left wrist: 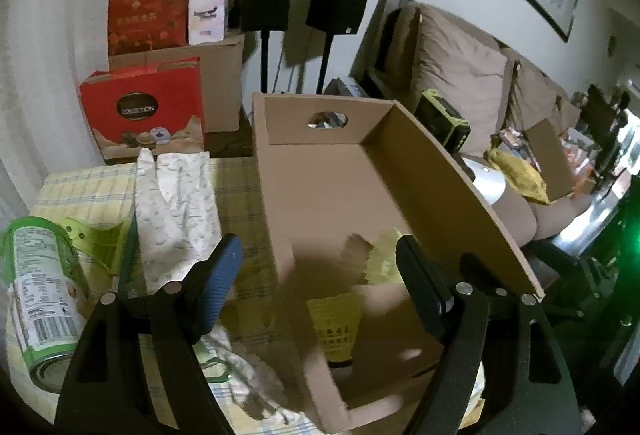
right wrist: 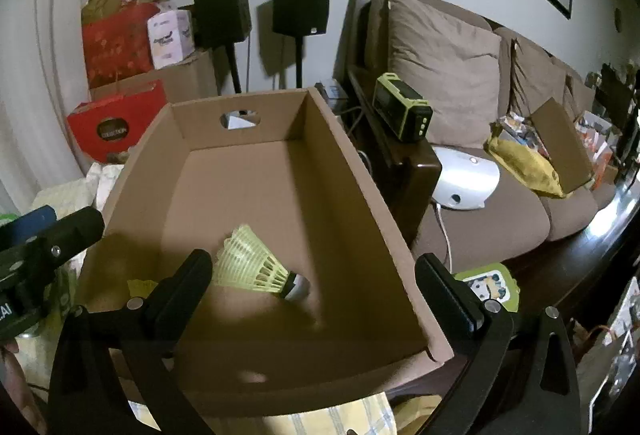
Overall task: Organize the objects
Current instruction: 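Lower the left gripper's shuttlecock into the box and open the left gripper, then withdraw both grippers from the box back over the table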
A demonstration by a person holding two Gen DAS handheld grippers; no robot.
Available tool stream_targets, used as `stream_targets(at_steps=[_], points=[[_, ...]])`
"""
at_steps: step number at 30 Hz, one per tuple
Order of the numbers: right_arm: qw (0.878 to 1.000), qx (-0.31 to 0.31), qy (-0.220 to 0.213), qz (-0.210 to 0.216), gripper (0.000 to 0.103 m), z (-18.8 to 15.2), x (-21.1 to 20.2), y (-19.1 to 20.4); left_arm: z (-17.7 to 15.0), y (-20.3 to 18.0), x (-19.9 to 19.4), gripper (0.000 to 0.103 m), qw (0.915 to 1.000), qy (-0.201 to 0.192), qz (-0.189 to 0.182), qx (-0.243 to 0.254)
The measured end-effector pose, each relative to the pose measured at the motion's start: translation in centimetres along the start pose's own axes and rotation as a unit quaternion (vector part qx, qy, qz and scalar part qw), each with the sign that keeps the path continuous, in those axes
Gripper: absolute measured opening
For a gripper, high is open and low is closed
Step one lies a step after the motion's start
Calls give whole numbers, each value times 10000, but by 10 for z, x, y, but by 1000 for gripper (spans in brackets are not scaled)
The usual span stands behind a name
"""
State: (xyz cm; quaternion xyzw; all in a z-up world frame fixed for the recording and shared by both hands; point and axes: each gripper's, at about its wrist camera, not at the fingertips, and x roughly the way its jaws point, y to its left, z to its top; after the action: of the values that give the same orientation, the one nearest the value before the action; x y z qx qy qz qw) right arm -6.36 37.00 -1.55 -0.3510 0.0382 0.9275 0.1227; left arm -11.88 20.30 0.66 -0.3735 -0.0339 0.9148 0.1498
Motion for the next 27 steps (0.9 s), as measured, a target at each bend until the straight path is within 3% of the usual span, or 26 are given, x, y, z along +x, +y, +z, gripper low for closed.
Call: stream_targets(at_steps=[2,11,27], points=[[10000,24,-4,19,102,0,-1,0,-1,3,-3,94,9999,-78,87,16],[10000,-18,-25,24,103,-6,-9,9,-9,19,-15,101,9995,-142,260,55],[9996,-224,-88,133,103,-24,-36,44,-40,49,-46,101,9996,-158,224,-36]])
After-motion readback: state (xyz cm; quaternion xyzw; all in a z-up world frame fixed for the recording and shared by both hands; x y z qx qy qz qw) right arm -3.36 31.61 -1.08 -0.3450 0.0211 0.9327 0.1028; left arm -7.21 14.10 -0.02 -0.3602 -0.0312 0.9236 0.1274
